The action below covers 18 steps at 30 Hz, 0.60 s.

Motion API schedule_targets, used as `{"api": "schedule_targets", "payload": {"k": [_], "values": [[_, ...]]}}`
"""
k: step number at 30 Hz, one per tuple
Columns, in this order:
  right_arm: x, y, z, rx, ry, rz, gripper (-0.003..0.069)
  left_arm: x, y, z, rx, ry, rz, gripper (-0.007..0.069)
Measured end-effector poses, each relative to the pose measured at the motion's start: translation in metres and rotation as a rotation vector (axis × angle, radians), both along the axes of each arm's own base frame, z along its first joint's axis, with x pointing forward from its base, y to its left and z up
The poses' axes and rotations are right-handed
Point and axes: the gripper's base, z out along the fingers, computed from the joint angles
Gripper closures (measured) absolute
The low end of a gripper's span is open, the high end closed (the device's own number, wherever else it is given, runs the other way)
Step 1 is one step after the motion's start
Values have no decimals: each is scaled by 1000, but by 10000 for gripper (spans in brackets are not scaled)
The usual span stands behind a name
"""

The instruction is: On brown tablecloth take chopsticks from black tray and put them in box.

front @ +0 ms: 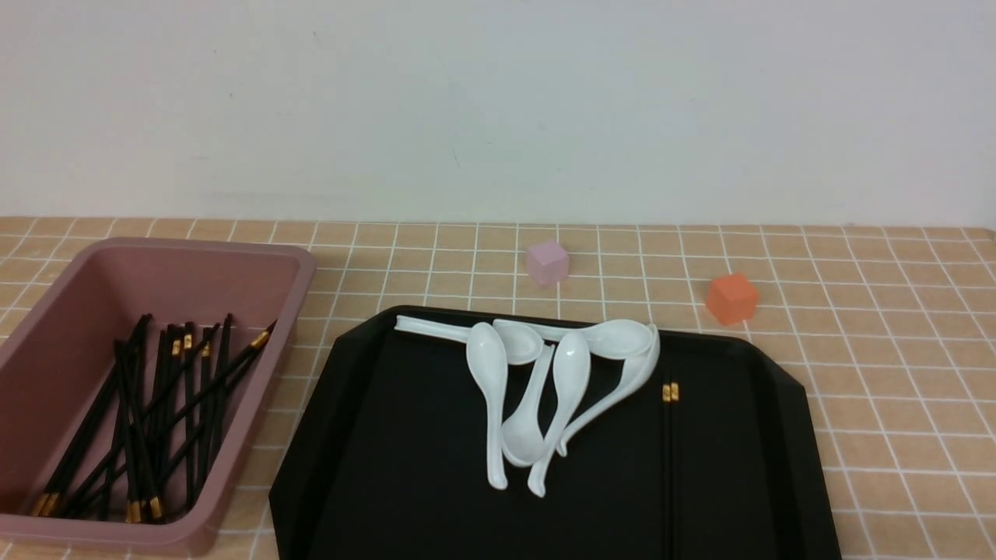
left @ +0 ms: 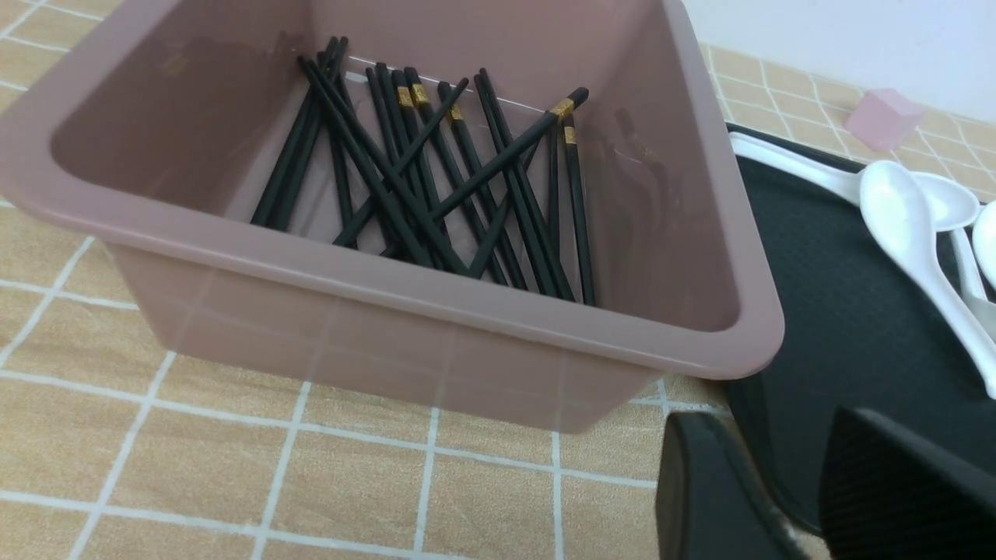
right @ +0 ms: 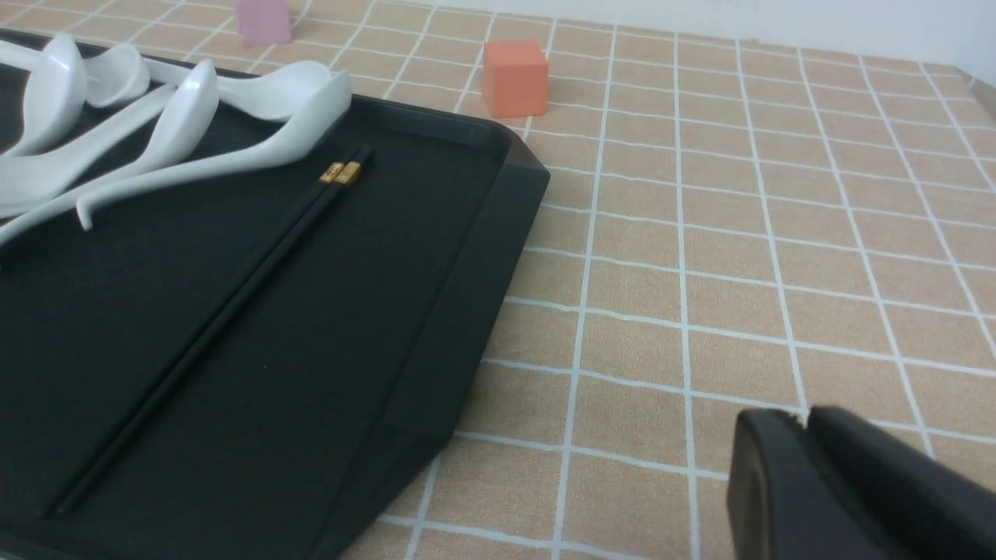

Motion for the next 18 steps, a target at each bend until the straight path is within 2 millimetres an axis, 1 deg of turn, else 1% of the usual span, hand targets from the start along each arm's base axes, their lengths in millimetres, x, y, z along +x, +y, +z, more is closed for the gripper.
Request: {"api": "schedule_targets", "payload": {"k": [18], "values": [[0, 0, 0, -1, 0, 1, 554, 0, 0, 0, 0, 0, 0, 386]]}}
